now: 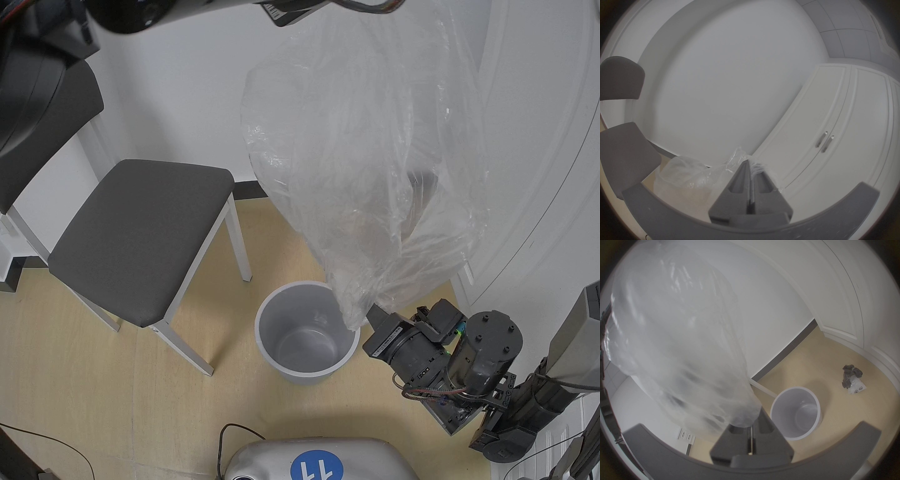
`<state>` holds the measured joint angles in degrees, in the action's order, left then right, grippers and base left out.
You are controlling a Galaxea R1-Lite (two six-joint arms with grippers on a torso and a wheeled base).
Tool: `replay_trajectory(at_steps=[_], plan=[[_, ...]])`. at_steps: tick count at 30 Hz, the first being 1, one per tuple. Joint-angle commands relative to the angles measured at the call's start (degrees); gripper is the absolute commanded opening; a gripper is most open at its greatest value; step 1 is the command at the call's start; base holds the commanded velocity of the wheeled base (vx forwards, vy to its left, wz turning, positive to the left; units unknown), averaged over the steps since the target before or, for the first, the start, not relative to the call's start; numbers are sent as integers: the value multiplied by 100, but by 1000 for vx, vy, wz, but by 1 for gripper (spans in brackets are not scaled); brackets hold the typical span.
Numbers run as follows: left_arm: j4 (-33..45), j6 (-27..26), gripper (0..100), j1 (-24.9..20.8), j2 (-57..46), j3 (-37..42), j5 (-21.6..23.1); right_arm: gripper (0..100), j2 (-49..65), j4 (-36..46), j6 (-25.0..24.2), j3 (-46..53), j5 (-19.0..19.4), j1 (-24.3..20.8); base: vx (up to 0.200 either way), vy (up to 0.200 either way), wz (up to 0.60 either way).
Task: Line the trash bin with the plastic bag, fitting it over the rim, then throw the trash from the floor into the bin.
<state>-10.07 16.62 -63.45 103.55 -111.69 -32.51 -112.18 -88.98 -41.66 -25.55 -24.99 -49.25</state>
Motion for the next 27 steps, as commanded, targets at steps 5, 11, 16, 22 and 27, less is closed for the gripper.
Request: replay_trajectory(at_steps=[5,11,16,22,27], plan=[[-13,184,0,720,-441,965,17,0,478,-102,140,15,73,302,0,0,0],[40,175,0,1283,-819,2064,17,0,715,-102,659,24,319,847,0,0,0],[14,167,0,1652,-977,2723,52,0,1005,355,764,-29,434,1216,0,0,0],[-197,237,0,2443,-933,3505,193,0,1717,1981,931,-117,794,1743,0,0,0],[-725,448,0,2944,-933,4164,474,0,2042,2833,1151,-240,891,2086,0,0,0]])
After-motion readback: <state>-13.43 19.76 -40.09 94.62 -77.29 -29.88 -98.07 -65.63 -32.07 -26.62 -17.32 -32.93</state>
